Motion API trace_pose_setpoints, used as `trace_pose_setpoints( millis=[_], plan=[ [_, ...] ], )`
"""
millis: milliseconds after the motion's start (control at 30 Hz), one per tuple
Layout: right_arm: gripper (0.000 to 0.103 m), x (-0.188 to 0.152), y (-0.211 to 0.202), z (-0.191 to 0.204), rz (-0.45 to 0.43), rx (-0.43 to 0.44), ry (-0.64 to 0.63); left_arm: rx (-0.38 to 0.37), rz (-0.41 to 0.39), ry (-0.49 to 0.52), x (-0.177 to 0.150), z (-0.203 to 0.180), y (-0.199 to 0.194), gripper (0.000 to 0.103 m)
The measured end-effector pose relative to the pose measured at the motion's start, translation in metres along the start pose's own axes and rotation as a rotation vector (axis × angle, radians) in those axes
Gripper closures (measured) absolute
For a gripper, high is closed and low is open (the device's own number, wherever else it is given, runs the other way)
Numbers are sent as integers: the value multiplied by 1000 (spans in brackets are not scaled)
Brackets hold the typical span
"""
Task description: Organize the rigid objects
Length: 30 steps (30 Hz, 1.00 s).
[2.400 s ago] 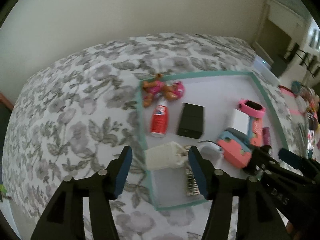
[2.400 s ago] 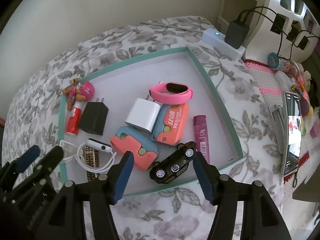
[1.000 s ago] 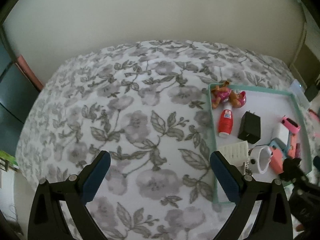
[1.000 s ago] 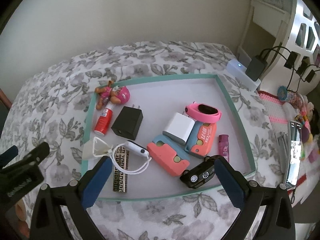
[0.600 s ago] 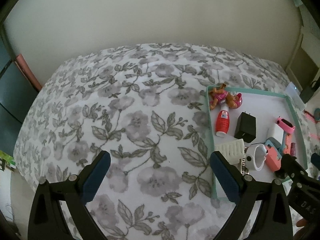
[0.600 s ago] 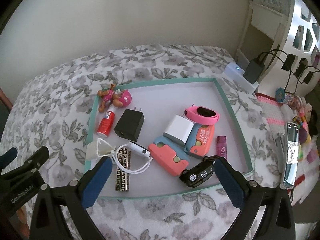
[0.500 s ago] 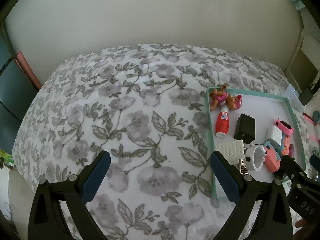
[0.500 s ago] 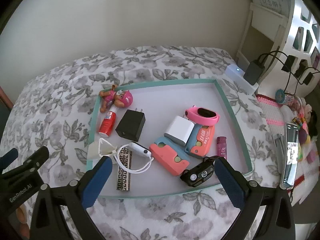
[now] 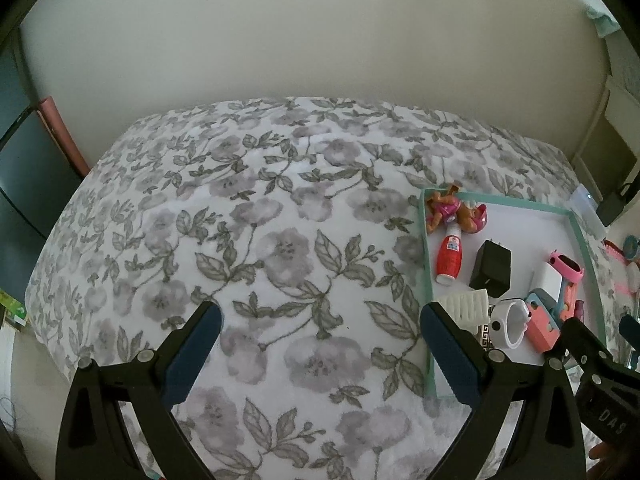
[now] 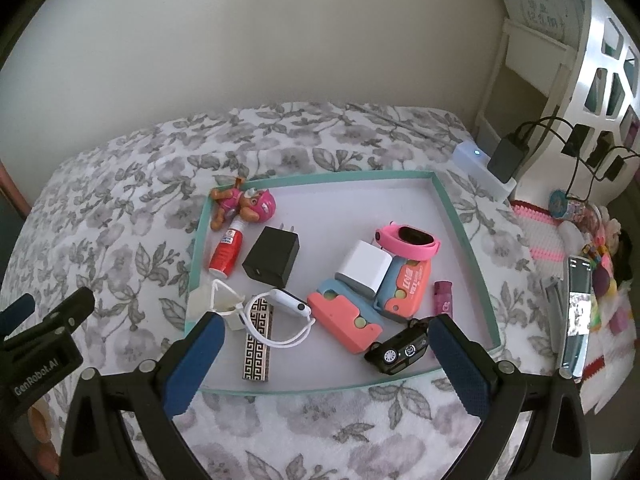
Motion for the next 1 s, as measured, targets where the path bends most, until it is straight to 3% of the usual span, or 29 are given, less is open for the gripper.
trace_pose_setpoints(
  millis=[1000],
  plan=[
    [0, 0, 1, 2, 9, -11, -18, 5, 15, -20, 0, 3, 3, 3]
  ],
)
Point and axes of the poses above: each gripper's, at about its wrist camera, not at the fingertips, and y roughly the way its jaws point, z to its left, x to its top, the point moved 9 cm from there along y, roughly the way its jaws point, and after that the axes turned 12 degrees about z, right-handed, at the moved point
